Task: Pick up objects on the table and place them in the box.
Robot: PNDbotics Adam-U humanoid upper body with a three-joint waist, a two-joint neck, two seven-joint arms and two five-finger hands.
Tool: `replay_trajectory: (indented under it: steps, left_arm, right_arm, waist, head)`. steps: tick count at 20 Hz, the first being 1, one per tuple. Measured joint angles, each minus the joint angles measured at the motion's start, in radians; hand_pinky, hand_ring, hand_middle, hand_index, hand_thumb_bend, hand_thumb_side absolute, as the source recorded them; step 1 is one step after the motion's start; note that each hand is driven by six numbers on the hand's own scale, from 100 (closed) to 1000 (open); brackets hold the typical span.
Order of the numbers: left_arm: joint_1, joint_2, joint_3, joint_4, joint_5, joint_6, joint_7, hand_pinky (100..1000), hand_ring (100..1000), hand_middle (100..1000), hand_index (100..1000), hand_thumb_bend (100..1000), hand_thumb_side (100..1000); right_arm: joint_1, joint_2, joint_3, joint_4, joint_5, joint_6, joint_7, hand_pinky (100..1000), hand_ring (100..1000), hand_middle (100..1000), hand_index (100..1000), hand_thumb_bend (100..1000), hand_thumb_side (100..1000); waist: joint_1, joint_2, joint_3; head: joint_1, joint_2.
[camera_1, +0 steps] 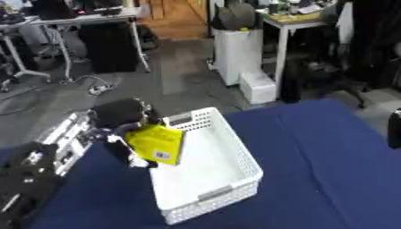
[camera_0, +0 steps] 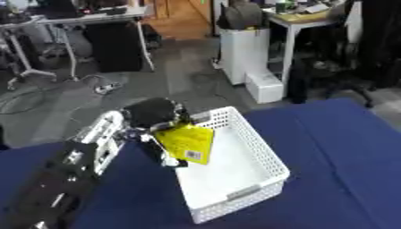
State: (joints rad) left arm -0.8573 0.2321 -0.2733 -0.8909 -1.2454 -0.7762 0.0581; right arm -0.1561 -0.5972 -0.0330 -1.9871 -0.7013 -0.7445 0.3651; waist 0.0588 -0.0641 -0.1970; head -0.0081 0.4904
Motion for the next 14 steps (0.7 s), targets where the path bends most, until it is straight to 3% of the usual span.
replay_trajectory:
  steps: [1, 2, 3, 4, 7, 10, 11, 12, 14]
  left_arm:
    - [0.004, -0.025, 0.006, 0.041, -0.058, -0.005, 0.036, 123, 351, 471, 522, 417, 655]
    - [0.005, -0.045, 0.013, 0.078, -0.116, -0.008, 0.069, 404, 566, 651, 674, 601, 694]
    - [0.003, -0.057, 0.02, 0.111, -0.175, -0.006, 0.092, 650, 726, 799, 774, 734, 719]
    - [0.004, -0.067, 0.025, 0.145, -0.23, -0.004, 0.106, 765, 796, 868, 823, 806, 744]
    - [0.012, -0.077, 0.036, 0.221, -0.325, -0.007, 0.118, 862, 852, 906, 837, 869, 790]
    - [0.011, -0.069, 0.043, 0.214, -0.314, -0.022, 0.127, 865, 855, 902, 829, 861, 829]
    - [0.008, -0.061, 0.045, 0.193, -0.29, -0.026, 0.132, 860, 853, 905, 832, 373, 1000]
    - [0.0, -0.05, 0.047, 0.163, -0.258, -0.026, 0.139, 853, 848, 905, 833, 855, 830]
    - [-0.014, -0.018, 0.048, 0.083, -0.166, -0.011, 0.153, 826, 828, 905, 837, 854, 829]
  right_arm:
    - [-0.006, 0.001, 0.003, 0.0, -0.004, 0.004, 0.004, 211, 289, 404, 483, 100, 1000]
    - [-0.015, 0.003, 0.005, 0.0, -0.01, 0.008, 0.008, 211, 289, 404, 484, 100, 1000]
    - [-0.025, 0.007, 0.009, 0.0, -0.015, 0.012, 0.012, 210, 289, 404, 484, 100, 1000]
    - [-0.031, 0.008, 0.01, 0.0, -0.021, 0.016, 0.016, 210, 289, 404, 484, 100, 1000]
    - [-0.035, 0.008, 0.011, 0.0, -0.037, 0.024, 0.024, 210, 289, 403, 484, 100, 1000]
    - [-0.034, 0.007, 0.008, 0.0, -0.046, 0.027, 0.027, 210, 288, 403, 484, 100, 1000]
    - [-0.03, 0.007, 0.008, 0.0, -0.046, 0.027, 0.027, 210, 288, 403, 484, 100, 1000]
    - [-0.024, 0.007, 0.008, 0.0, -0.046, 0.027, 0.027, 210, 288, 403, 484, 100, 1000]
    - [-0.014, 0.007, 0.005, 0.0, -0.045, 0.027, 0.027, 210, 288, 403, 483, 100, 1000]
  waist:
    - [0.0, 0.001, -0.006]
    - [0.0, 0.002, -0.011]
    - [0.001, 0.002, -0.014]
    - [0.002, 0.001, -0.017]
    - [0.004, 0.002, -0.014]
    - [0.005, -0.003, -0.006]
    - [0.005, -0.004, -0.002]
    - [0.004, -0.004, 0.003]
    - [0.004, -0.005, 0.011]
  head:
    - [0.005, -0.003]
    - [0.01, -0.007]
    - [0.014, -0.01]
    - [0.017, -0.013]
    - [0.017, -0.023]
    - [0.017, -0.034]
    - [0.015, -0.035]
    - [0.012, -0.036]
    - [0.005, -0.036]
